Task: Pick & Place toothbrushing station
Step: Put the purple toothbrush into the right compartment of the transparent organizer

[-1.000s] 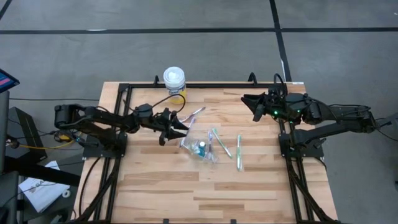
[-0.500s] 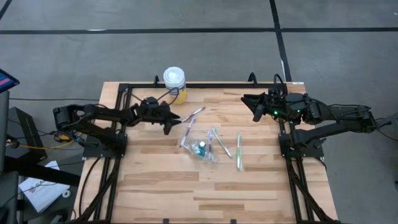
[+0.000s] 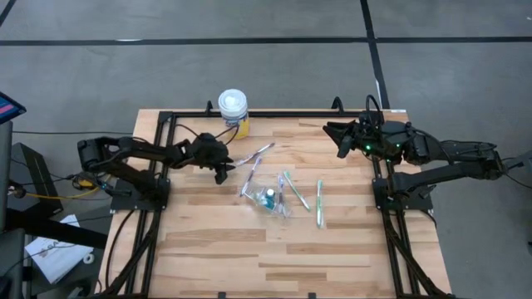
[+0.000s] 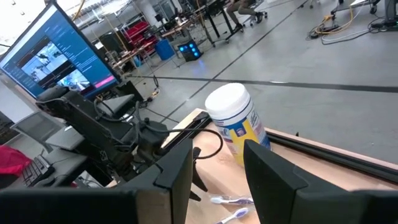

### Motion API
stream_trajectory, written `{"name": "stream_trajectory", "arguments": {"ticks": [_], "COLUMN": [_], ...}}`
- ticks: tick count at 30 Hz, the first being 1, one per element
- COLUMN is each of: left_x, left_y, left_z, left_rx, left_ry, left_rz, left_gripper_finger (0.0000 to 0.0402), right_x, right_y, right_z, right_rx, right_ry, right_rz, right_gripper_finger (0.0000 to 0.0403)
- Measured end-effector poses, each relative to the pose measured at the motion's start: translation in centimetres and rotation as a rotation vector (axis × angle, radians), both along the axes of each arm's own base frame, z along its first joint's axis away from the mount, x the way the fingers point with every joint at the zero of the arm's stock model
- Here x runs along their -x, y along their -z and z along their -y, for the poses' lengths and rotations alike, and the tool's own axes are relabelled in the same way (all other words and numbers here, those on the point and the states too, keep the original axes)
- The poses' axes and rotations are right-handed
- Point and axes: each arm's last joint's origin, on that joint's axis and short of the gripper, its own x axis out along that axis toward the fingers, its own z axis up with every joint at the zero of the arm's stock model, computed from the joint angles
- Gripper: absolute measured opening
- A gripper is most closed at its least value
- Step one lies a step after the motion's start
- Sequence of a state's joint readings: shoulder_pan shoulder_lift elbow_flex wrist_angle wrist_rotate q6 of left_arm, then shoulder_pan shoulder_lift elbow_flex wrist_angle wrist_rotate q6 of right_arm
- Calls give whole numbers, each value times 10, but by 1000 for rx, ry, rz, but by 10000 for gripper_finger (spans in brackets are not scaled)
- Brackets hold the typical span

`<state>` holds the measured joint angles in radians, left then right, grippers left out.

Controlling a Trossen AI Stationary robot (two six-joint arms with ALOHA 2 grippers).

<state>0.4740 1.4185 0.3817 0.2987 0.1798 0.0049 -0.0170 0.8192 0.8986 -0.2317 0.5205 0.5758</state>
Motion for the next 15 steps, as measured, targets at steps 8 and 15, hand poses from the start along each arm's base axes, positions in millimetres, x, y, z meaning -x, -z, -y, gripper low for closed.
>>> {"name": "stream_trajectory", "arguments": {"ticks": [8, 15], "left_x": [-1, -6], "left_y": [17, 16], "left_z": [-1, -4], "left_rx": [19, 4], "left_ry": [6, -5], "left_rz": [-70, -17], "left_gripper_finger": [131, 109], "right_x": [0, 0], "right_y": [0, 0], "right_z": [0, 0], "right_rx": [0, 0], "right_ry": [0, 0], "right_rz": [0, 0], "right_gripper_finger": [133, 133]}}
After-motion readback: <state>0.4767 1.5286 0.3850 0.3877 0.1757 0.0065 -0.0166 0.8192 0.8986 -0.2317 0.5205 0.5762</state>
